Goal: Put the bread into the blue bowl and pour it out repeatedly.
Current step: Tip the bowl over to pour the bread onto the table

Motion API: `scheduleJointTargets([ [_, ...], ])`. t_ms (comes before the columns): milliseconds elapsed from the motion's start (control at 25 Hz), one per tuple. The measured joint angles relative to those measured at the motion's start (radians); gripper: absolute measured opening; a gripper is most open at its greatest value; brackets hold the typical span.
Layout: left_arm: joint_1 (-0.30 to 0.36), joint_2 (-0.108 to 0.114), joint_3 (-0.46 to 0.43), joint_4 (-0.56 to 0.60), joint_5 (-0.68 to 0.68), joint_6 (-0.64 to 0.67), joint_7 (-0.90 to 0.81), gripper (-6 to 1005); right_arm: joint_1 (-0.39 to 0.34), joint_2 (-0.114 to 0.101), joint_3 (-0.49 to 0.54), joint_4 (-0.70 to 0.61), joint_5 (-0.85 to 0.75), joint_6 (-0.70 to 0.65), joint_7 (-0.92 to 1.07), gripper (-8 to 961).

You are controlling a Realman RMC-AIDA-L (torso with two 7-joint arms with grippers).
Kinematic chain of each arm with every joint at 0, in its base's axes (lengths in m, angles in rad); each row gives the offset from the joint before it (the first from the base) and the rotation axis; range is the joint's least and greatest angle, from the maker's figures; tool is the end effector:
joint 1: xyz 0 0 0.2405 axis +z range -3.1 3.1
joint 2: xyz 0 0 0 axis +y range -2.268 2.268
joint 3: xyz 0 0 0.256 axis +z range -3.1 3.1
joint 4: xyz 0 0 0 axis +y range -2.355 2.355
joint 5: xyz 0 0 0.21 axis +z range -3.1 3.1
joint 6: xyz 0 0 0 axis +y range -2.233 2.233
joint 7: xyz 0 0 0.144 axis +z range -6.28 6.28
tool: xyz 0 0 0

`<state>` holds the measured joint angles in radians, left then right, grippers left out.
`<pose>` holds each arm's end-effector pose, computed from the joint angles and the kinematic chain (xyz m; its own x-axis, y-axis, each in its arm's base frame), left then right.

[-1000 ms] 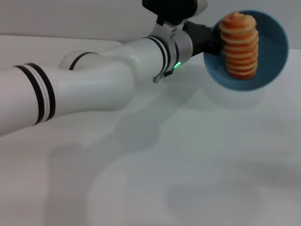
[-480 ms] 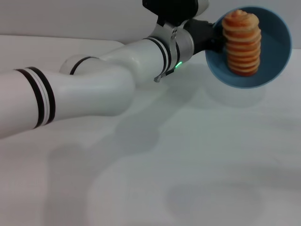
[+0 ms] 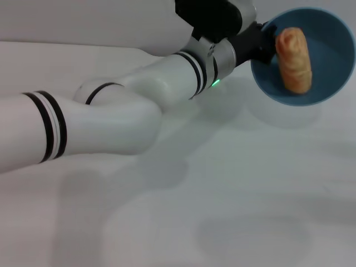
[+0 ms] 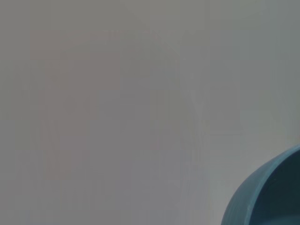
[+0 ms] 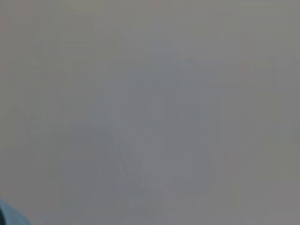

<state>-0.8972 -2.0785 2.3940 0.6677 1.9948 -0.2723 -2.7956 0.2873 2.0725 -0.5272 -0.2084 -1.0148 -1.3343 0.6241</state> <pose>-0.0983 0.4136 -0.1377 0.8758 0.1223 0.4669 0.4243 -0.6562 -0.6240 0.3776 0.2831 0.0506 0.5750 0.0817 -0.8140 -0.8044 -0.1253 -0.5808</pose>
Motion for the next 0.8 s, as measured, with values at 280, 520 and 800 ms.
scheduleJointTargets([
  [280,0.003,0.0,0.016,-0.002,0.001,-0.024,0.001,0,0.002,0.002,0.014,0.014,0.03,0.01,-0.012,465],
  [520,0.011,0.0,0.056,-0.001,0.002,-0.082,0.004,-1,0.019,0.004,0.025,0.078,0.088,-0.001,-0.155,466],
  [800,0.018,0.0,0.106,0.0,0.007,-0.159,0.007,-1,0.039,0.005,0.038,0.093,0.09,-0.004,-0.19,466],
])
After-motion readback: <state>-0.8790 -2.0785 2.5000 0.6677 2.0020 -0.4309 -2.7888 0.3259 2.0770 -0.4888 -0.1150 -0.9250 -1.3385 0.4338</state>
